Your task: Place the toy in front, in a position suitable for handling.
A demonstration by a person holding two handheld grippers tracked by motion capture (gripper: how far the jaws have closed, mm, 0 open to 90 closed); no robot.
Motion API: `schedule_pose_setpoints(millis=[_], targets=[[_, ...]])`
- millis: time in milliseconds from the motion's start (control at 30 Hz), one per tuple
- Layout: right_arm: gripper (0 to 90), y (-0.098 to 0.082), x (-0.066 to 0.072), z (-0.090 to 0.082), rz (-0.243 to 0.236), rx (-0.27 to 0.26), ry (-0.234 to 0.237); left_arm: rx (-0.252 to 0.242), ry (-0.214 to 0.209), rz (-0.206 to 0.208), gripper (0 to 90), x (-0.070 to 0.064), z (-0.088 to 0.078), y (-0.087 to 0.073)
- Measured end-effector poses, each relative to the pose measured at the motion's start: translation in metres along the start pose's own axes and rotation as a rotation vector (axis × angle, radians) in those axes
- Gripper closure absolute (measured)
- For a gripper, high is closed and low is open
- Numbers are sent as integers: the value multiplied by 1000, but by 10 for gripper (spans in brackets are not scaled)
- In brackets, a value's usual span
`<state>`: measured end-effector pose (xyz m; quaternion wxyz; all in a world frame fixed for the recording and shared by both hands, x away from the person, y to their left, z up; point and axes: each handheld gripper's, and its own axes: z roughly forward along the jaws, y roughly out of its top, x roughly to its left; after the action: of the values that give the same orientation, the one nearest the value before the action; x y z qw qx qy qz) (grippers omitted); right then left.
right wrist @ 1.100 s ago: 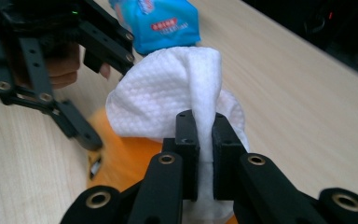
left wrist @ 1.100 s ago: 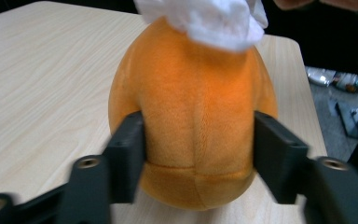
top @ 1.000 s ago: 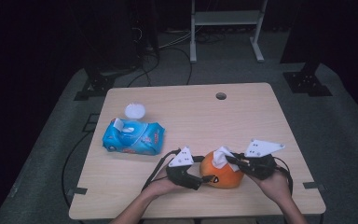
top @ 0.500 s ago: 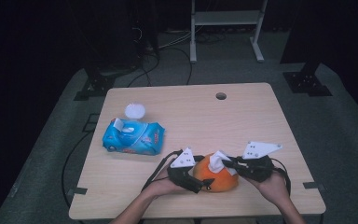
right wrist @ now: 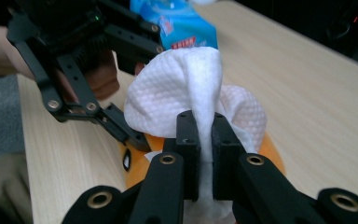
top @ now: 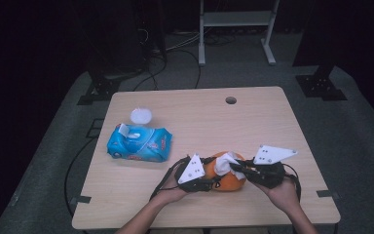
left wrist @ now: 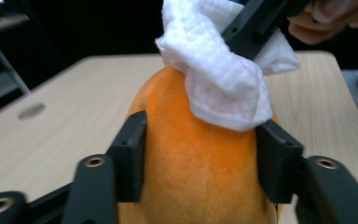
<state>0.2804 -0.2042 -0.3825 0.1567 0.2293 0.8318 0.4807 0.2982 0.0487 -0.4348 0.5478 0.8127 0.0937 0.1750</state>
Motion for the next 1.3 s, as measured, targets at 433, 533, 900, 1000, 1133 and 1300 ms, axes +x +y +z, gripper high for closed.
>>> schedule_pose_setpoints(millis=[433, 533, 900, 1000, 1133, 1300], targets=[[837, -9, 2, 14, 6, 55, 60, 58, -96, -122, 334, 11, -10, -9], [837, -17, -11, 0, 44, 52, 18, 55, -115, -135, 334, 13, -12, -12], [836, -17, -7, -1, 30, 35, 17, 71, -126, -144, 332, 16, -17, -16], [836, -28, -15, 1, 72, 58, 31, 78, -128, -135, 331, 14, -17, -16], [835, -34, -21, -3, 104, 38, 28, 81, -128, -140, 325, 14, -16, -15], [833, -19, -10, -7, 88, -58, 101, 71, -131, -171, 324, 18, -18, -18]])
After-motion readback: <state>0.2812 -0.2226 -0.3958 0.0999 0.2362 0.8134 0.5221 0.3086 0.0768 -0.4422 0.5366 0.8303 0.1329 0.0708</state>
